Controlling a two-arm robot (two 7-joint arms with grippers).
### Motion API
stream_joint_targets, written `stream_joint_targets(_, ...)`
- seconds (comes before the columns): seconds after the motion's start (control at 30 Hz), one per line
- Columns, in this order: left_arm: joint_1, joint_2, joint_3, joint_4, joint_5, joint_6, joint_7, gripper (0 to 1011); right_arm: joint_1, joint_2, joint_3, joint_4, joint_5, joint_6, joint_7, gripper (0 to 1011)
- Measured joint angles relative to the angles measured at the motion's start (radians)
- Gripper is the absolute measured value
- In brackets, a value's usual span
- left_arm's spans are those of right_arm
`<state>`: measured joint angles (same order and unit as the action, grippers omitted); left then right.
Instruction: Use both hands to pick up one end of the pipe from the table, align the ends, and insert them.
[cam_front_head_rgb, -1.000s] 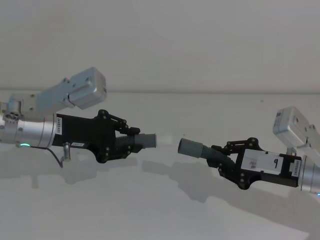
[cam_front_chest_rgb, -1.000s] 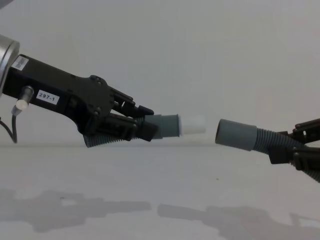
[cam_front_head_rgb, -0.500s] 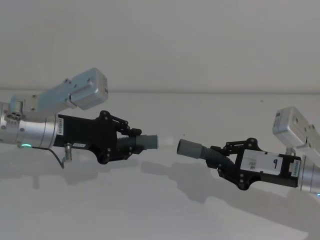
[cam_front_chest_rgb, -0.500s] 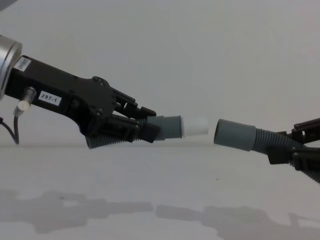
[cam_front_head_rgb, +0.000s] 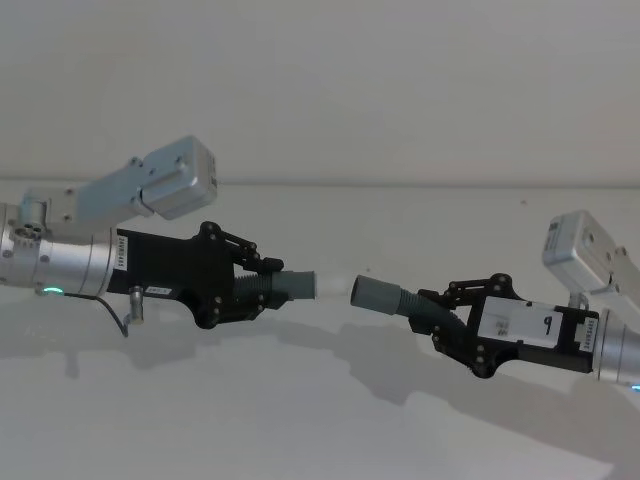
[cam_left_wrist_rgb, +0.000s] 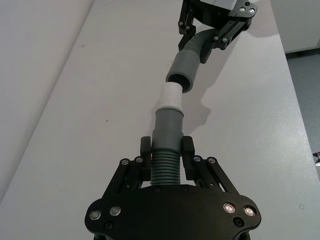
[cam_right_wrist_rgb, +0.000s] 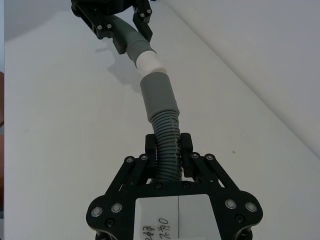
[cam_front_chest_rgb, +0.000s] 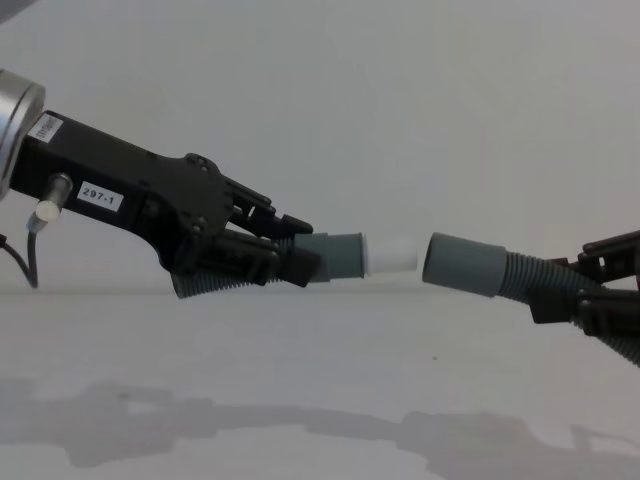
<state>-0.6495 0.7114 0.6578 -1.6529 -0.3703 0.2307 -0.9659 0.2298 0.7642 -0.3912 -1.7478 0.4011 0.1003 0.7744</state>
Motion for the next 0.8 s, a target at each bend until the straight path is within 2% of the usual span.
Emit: stream_joint_targets(0.8,-0.018,0.008,0.021,0.000,-0.008,-0.004,0.008,351,0.021,0.008,-0.031,-0.004,-0.001,0.008,-0.016,274)
